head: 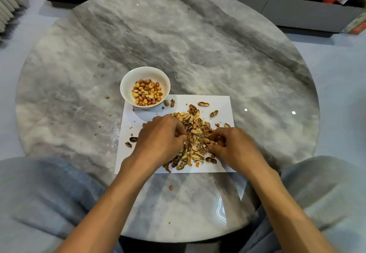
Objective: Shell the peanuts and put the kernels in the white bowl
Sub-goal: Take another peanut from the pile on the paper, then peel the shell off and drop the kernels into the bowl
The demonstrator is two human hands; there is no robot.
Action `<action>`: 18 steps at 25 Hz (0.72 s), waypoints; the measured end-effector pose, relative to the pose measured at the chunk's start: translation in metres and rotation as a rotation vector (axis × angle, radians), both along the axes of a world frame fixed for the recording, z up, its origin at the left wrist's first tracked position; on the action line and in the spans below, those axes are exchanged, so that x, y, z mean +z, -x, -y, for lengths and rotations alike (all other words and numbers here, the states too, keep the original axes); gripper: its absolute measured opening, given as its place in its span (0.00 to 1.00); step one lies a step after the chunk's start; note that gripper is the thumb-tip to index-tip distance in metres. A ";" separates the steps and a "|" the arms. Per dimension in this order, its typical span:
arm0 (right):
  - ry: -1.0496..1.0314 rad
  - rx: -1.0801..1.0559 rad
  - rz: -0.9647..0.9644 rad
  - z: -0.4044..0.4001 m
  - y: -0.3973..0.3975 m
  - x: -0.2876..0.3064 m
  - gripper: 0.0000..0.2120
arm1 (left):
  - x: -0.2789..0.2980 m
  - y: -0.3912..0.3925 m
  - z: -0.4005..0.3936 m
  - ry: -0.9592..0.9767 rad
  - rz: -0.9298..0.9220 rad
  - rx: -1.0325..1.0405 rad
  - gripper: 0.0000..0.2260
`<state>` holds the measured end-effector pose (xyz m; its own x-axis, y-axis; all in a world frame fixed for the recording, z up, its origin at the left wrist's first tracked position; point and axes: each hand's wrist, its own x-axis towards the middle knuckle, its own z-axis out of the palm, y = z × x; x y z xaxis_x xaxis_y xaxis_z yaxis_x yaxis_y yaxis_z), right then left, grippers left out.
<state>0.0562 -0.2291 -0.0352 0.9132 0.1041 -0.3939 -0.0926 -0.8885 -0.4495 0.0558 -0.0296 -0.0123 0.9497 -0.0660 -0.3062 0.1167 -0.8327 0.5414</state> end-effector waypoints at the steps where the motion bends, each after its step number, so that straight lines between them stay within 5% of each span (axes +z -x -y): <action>1: -0.018 -0.015 -0.014 0.000 -0.001 -0.001 0.08 | 0.000 0.000 0.000 0.008 0.007 0.005 0.04; 11: -0.063 -0.027 0.038 0.003 0.004 0.001 0.13 | -0.001 -0.002 -0.001 0.024 0.034 0.015 0.07; 18: 0.035 -0.048 0.105 0.002 0.004 -0.003 0.07 | -0.003 -0.002 0.000 0.031 0.062 0.014 0.07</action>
